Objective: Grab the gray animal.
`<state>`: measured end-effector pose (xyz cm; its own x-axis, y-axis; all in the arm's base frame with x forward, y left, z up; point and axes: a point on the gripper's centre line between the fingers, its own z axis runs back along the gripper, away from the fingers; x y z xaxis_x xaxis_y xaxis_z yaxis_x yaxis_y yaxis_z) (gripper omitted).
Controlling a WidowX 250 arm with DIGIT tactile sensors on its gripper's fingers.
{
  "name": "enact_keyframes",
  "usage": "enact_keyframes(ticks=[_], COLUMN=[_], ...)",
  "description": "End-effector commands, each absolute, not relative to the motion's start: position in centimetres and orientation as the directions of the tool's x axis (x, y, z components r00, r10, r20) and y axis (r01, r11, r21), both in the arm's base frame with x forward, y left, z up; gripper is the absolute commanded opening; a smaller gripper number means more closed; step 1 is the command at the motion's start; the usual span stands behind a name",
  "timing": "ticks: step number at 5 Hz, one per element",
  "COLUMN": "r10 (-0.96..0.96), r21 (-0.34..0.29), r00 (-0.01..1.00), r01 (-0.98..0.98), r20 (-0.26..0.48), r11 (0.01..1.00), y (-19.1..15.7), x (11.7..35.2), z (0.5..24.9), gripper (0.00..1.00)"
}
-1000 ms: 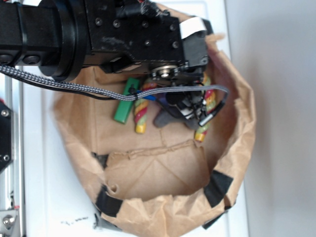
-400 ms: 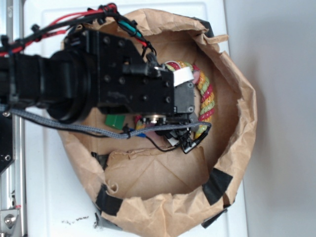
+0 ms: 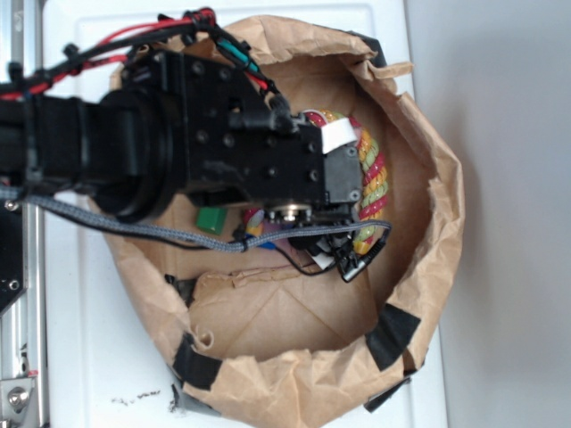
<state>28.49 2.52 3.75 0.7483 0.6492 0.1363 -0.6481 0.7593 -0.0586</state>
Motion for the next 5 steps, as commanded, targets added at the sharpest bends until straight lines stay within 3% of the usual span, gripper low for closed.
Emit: enact_keyframes(ticks=[1, 3, 5], r10=[0.643, 0.647, 0.654], r21=[-0.084, -0.112, -0.080], r00=[0.752, 0.757, 0.739], r01=[-0.638, -0.638, -0.651], r20=[0.144, 0.091, 0.162], r11=[0.765, 0.762, 0.755], y=[2.7, 4.6, 2.6], x=[30.0, 30.0, 31.0], z=[6.2, 8.5, 5.6], gripper=[1.00, 1.00, 1.00])
